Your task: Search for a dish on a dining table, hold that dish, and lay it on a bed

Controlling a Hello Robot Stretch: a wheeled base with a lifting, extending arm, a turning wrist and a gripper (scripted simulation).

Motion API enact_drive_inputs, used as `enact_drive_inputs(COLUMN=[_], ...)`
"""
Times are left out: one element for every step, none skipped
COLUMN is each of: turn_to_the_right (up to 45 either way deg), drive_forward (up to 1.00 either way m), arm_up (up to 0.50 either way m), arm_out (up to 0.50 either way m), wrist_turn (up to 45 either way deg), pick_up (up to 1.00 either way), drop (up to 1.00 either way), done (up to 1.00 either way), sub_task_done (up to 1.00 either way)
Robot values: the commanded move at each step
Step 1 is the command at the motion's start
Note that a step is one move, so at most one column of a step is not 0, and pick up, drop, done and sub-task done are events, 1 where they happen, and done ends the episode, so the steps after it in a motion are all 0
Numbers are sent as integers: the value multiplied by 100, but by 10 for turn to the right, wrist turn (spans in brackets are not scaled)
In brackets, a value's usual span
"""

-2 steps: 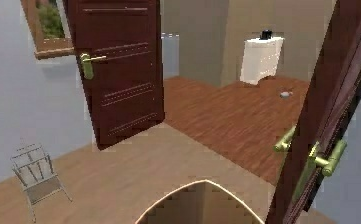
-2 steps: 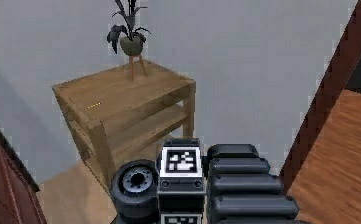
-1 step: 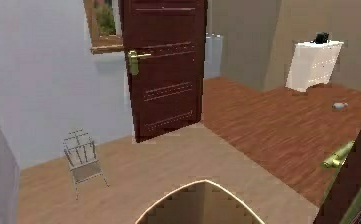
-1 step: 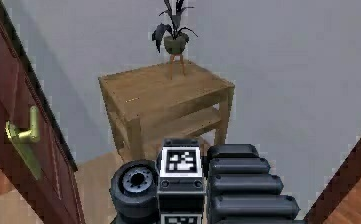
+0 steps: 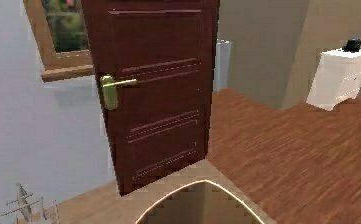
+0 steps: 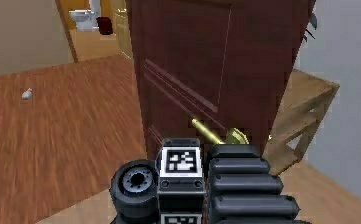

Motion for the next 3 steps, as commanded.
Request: enact_drive_inputs(turn_to_the_right=[270, 0, 30], drive_forward=[0, 100, 0], arm_up=[0, 0, 0], arm_out=[0, 0, 0], wrist_turn=[0, 0, 0], pick_up=[0, 0, 0], drop=[0, 0, 0], done=[0, 0, 0], sub_task_done=[0, 0, 0])
